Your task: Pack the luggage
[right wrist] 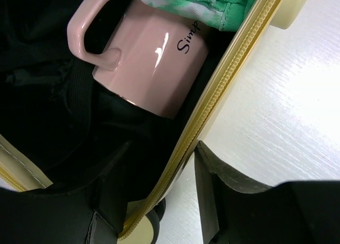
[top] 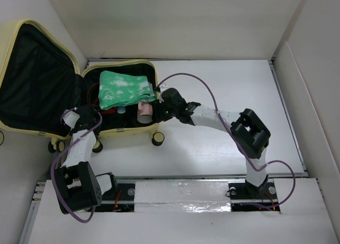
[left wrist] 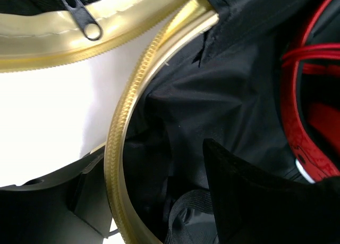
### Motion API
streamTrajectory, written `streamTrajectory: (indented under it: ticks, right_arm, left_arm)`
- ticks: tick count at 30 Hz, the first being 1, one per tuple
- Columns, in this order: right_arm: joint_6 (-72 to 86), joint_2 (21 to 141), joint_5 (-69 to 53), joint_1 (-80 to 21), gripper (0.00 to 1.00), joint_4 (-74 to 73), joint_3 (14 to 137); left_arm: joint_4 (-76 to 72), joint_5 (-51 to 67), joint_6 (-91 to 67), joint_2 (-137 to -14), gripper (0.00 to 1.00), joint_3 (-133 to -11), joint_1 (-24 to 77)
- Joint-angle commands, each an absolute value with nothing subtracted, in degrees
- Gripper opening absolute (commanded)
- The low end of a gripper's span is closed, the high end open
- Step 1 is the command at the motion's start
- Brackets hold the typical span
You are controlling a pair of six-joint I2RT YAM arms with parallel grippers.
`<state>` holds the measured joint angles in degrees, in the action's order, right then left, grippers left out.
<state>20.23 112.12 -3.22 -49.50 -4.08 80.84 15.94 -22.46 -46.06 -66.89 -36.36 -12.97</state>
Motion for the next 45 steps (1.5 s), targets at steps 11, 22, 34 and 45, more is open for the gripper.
streamTrajectory:
  ticks: [11, 22, 34, 45]
  right_arm:
    - [28.12, 121.89, -24.52, -49.75, 0.0, 10.64, 90.15]
    - [27.16, 125.61, -24.79, -45.09, 0.0, 8.08, 94.41]
    - [25.57, 121.56, -27.42, -44.38, 0.0, 11.33, 86.84]
    - [24.17, 119.18, -29.44, -43.86, 0.0, 10.98, 85.43]
  left_arm:
    - [0.88, -18.37, -49.4, -92.35, 0.52, -51.58, -7.03]
    - [-0.09, -21.0, -51.07, -83.07, 0.56, -48.78, -5.28]
    - [20.47, -32.51, -39.75, -54.24, 0.59, -50.1, -10.35]
    - [25.05, -31.12, -34.72, -64.86, 0.77, -64.13, -28.12]
